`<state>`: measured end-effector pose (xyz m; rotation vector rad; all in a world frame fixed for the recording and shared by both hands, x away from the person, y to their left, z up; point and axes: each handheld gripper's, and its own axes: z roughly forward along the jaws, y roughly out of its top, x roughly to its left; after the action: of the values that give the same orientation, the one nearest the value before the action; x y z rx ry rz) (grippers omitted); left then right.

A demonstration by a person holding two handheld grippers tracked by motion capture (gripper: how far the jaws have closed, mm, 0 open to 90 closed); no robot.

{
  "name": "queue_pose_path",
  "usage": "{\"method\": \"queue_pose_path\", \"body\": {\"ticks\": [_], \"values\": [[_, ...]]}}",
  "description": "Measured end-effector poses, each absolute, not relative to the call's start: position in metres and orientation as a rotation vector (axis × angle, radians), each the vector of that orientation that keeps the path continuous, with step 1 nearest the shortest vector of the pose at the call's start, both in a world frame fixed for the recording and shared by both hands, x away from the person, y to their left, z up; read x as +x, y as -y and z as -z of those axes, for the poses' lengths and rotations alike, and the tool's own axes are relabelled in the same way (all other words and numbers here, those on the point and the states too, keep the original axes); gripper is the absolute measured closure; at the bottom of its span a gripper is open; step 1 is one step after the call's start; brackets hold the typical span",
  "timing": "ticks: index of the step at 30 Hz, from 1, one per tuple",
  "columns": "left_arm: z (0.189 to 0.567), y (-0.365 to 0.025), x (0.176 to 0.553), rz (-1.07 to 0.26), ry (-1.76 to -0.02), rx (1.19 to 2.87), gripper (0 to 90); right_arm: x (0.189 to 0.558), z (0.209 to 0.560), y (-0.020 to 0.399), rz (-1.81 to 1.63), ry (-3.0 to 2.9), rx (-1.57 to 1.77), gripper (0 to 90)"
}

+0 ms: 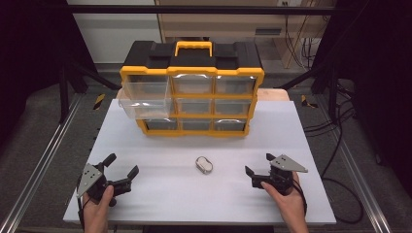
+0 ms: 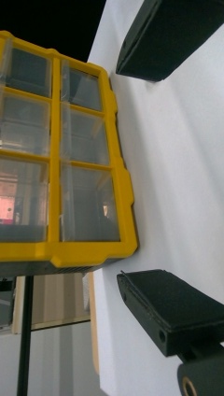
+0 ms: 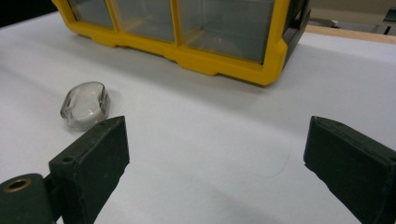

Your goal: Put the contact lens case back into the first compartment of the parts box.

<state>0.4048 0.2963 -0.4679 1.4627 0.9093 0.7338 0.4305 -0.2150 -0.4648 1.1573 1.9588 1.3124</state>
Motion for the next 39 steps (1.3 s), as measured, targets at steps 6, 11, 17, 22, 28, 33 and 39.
{"method": "queue_pose_path", "body": {"ticks": [6, 11, 17, 22, 28, 33, 39], "values": [[0.467, -0.287, 0.406, -0.729, -0.884, 1.477, 1.7, 0.433, 0.466, 0.193, -1.275, -2.039, 1.147, 7.2], [0.469, -0.289, 0.408, -0.724, -0.885, 1.490, 1.6, 0.439, 0.462, 0.169, -1.212, -2.115, 1.112, 7.1], [0.469, -0.293, 0.408, -0.731, -0.894, 1.486, 1.4, 0.447, 0.454, 0.140, -1.155, -2.193, 1.068, 9.5], [0.469, -0.294, 0.407, -0.729, -0.892, 1.486, 1.4, 0.454, 0.448, 0.117, -1.131, -2.269, 1.051, 10.1], [0.469, -0.294, 0.407, -0.730, -0.886, 1.488, 1.3, 0.460, 0.450, 0.095, -1.074, -2.349, 1.036, 11.4], [0.469, -0.294, 0.408, -0.728, -0.886, 1.489, 1.3, 0.465, 0.454, 0.083, -1.044, -2.390, 1.047, 12.0], [0.469, -0.294, 0.409, -0.729, -0.885, 1.493, 1.2, 0.472, 0.457, 0.074, -1.023, -2.417, 1.062, 13.0]]}}
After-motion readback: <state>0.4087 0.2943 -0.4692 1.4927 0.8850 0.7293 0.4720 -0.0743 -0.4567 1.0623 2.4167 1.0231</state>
